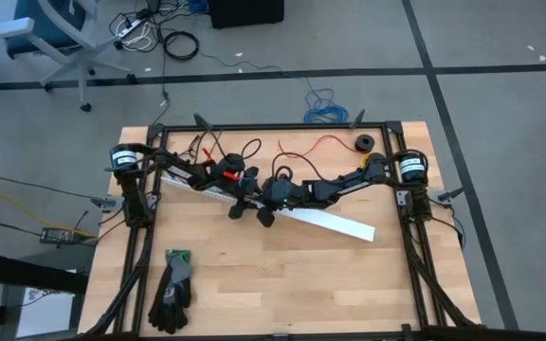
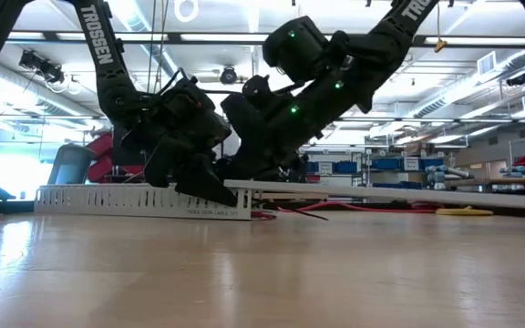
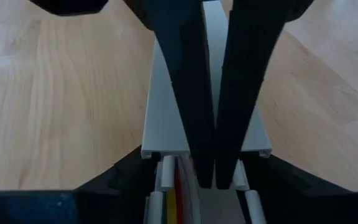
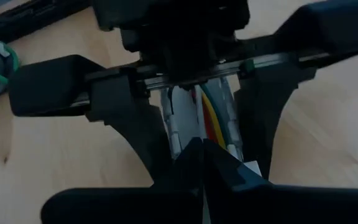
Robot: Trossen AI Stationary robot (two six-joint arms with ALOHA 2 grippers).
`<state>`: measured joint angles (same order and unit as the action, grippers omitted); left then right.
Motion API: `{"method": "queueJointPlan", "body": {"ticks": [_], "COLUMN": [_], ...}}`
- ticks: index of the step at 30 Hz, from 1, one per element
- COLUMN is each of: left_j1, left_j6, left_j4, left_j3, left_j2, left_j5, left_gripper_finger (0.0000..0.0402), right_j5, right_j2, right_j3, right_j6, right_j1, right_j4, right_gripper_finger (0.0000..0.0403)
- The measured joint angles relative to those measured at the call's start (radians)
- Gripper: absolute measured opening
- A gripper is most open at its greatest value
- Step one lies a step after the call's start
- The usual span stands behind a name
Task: Ziptie cables
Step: Close the cable duct with the cable duct lid
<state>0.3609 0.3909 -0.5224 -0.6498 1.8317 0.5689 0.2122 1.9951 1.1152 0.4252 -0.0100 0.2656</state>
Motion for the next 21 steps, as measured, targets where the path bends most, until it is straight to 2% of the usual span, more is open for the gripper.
{"method": "queueJointPlan", "body": {"ticks": [7, 17, 21], "left_j1": [-0.002, 0.001, 0.014], "left_j6": [-0.002, 0.0, -0.005], "left_j4": [-0.001, 0.021, 0.032], "left_j3": [-0.002, -0.002, -0.001], "left_j2": [0.001, 0.0, -0.009], "left_j5": [-0.023, -0.043, -0.04], "left_gripper_finger": [0.0232, 0.0284, 0.0289], "right_j5": [0.001, 0.001, 0.001], "right_j2": [-0.016, -0.018, -0.018], "right_j3": [0.011, 0.011, 0.011], "right_j6": [-0.041, -0.038, -0.039], "right_j1": [0.003, 0.003, 0.004], "right_j4": [0.004, 0.005, 0.013], "right_gripper_finger": [0.0, 0.0, 0.0]}}
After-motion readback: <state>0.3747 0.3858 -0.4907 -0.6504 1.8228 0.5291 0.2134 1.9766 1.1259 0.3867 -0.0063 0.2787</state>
